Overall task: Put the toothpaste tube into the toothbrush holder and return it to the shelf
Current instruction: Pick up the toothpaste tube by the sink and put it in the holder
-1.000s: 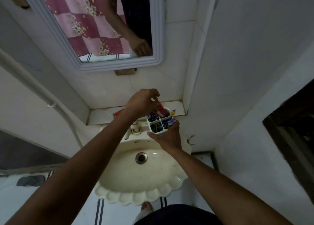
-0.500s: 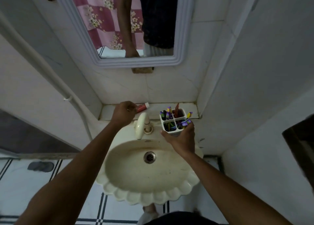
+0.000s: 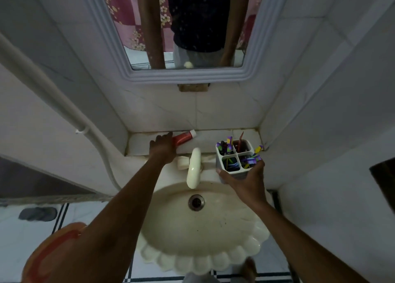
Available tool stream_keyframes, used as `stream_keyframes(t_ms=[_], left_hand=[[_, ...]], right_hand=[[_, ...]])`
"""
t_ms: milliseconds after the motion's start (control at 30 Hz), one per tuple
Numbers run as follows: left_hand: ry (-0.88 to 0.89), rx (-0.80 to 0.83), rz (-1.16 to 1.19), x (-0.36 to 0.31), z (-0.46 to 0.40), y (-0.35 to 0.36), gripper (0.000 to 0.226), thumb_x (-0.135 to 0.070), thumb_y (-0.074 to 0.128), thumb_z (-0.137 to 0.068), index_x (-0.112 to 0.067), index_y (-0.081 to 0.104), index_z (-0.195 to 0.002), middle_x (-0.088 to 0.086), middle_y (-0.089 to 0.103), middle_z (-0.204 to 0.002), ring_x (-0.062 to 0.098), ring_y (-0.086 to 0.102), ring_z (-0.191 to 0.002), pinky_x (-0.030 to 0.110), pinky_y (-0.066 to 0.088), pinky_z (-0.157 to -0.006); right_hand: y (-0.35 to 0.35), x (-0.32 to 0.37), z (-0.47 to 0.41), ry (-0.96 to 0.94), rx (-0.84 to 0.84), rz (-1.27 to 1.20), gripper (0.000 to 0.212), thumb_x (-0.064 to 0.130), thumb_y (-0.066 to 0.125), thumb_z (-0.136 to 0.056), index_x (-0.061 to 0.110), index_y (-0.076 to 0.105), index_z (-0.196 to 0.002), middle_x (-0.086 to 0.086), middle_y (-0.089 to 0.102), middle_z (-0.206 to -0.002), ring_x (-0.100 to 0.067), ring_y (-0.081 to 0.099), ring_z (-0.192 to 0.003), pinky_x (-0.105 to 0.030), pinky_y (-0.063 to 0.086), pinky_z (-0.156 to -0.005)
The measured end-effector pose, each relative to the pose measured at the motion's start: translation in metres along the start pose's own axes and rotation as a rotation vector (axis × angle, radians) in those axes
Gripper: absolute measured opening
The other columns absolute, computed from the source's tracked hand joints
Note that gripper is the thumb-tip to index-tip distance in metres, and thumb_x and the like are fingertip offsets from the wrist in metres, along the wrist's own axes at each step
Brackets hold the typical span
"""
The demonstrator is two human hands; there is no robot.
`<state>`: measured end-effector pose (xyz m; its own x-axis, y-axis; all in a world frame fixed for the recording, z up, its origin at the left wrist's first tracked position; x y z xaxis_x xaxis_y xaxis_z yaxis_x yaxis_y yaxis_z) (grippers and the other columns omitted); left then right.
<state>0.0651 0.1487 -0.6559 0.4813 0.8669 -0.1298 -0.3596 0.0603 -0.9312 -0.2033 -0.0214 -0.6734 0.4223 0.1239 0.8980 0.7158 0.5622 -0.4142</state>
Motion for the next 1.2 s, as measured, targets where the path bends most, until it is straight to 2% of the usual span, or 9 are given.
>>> stream_keyframes(t_ms=[100,200,300,433,567,667,767,900,1200], left_hand=[[0.012,-0.038,-0.134,0.001,-0.009,0.003,0.064,-0.041,0.066,-0.102,-0.014,0.046,-0.157,0.015,0.054,-0.152,0.036,0.046,-0.145,0.051,0.039,-0.120],[0.015,-0.103,-0.090,0.004,-0.008,0.004,0.047,-0.048,0.067,-0.100,-0.014,0.067,-0.133,0.013,0.062,-0.136,0.034,0.056,-0.135,0.048,0.045,-0.113],[0.006,-0.165,0.184,0.007,0.004,-0.007,0.035,-0.051,0.073,-0.095,-0.019,0.080,-0.109,0.004,0.075,-0.110,0.027,0.072,-0.107,0.038,0.057,-0.087],[0.066,-0.342,0.477,-0.003,0.034,-0.044,0.025,-0.054,0.077,-0.091,-0.031,0.081,-0.083,-0.013,0.069,-0.079,0.018,0.072,-0.079,0.028,0.044,-0.061],[0.173,-0.578,0.545,-0.028,0.071,-0.092,0.045,-0.058,0.074,-0.096,-0.013,0.076,-0.096,-0.002,0.072,-0.087,0.017,0.067,-0.073,0.032,0.050,-0.062],[0.308,-0.641,0.645,-0.057,0.099,-0.119,0.038,-0.051,0.069,-0.102,-0.014,0.078,-0.108,0.001,0.077,-0.101,0.018,0.071,-0.082,0.040,0.061,-0.073],[0.423,-0.562,0.751,-0.085,0.117,-0.130,0.028,-0.040,0.070,-0.104,-0.018,0.074,-0.120,0.001,0.077,-0.106,0.019,0.078,-0.080,0.044,0.066,-0.075],[0.445,-0.439,0.618,-0.119,0.134,-0.115,0.024,-0.035,0.068,-0.105,-0.017,0.076,-0.118,0.000,0.080,-0.099,0.018,0.079,-0.080,0.047,0.066,-0.078],[0.501,-0.439,0.649,-0.142,0.151,-0.113,0.021,-0.031,0.071,-0.103,-0.014,0.081,-0.111,-0.002,0.083,-0.090,0.015,0.080,-0.073,0.046,0.067,-0.075]], right_hand=[[0.002,-0.004,-0.002,0.009,-0.009,0.010,0.122,0.087,0.098,-0.043,0.038,0.036,-0.136,0.014,0.059,-0.136,0.003,0.064,-0.120,-0.018,0.055,-0.092],[0.003,-0.006,-0.003,0.002,-0.009,0.016,0.121,0.085,0.100,-0.045,0.037,0.037,-0.137,0.012,0.060,-0.138,-0.003,0.067,-0.121,-0.025,0.059,-0.095],[0.003,-0.005,-0.002,0.010,-0.007,0.028,0.124,0.088,0.097,-0.042,0.036,0.036,-0.136,0.007,0.060,-0.140,-0.012,0.068,-0.122,-0.032,0.060,-0.099],[-0.001,-0.004,0.003,0.025,0.014,0.052,0.129,0.087,0.097,-0.043,0.028,0.035,-0.139,0.002,0.056,-0.143,-0.019,0.064,-0.128,-0.038,0.059,-0.103],[-0.005,-0.001,0.008,0.022,0.040,0.086,0.131,0.075,0.099,-0.044,0.019,0.034,-0.143,-0.004,0.054,-0.146,-0.028,0.061,-0.135,-0.049,0.060,-0.106],[-0.010,-0.002,0.011,0.027,0.054,0.114,0.132,0.069,0.104,-0.046,0.017,0.033,-0.144,-0.008,0.056,-0.147,-0.032,0.061,-0.135,-0.049,0.059,-0.106],[-0.011,-0.003,0.012,0.036,0.066,0.126,0.128,0.058,0.108,-0.054,0.014,0.033,-0.148,-0.010,0.057,-0.147,-0.034,0.061,-0.138,-0.051,0.059,-0.108],[-0.017,-0.002,0.011,0.045,0.097,0.085,0.131,0.052,0.109,-0.057,0.012,0.031,-0.154,-0.008,0.057,-0.151,-0.032,0.060,-0.141,-0.052,0.059,-0.111],[-0.022,0.007,0.010,0.078,0.088,0.088,0.136,0.055,0.108,-0.054,0.013,0.032,-0.158,-0.007,0.059,-0.149,-0.031,0.061,-0.139,-0.051,0.062,-0.106]])
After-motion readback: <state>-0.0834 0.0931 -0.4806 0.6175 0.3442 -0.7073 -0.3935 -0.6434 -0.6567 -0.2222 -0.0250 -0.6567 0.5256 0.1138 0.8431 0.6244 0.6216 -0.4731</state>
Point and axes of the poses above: each hand's wrist, its own z-axis away from the middle knuckle, its own y-axis out of the palm, x = y × z, the point moved 3 cm from there along -z, towards the middle knuckle
